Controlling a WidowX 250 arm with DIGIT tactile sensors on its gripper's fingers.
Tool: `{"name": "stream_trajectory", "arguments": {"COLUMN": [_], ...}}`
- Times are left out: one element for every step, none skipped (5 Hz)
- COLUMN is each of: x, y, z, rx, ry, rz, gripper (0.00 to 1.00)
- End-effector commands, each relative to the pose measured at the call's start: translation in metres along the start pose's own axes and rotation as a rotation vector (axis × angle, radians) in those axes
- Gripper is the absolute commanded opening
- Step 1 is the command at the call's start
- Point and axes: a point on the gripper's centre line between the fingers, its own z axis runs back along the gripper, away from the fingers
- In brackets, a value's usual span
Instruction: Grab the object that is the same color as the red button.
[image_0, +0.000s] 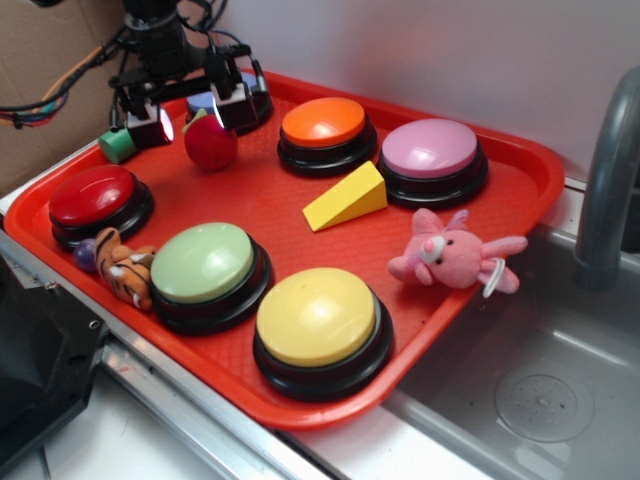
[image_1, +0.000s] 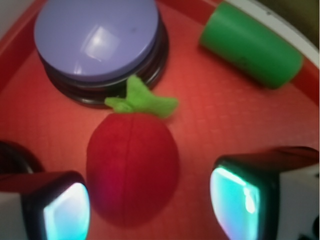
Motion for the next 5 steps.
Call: {"name": "stream_trajectory", "arguments": {"x": [0.015, 0.017, 0.015, 0.011, -0.004], "y": [0.006, 0.01, 0.008, -0.002, -0.018], "z": [-0.012, -0.007, 0.01, 0.042, 0.076], "rx": [-0.037, -0.063, -0.079, -0.035, -0.013], "ry": [-0.021, -0.028, -0.017, 0.004, 0.039], "rz": [0.029, 0.05, -0.023, -0.196, -0.366], "gripper": [1.0, 0.0, 0.0, 0.0, 0.0]}}
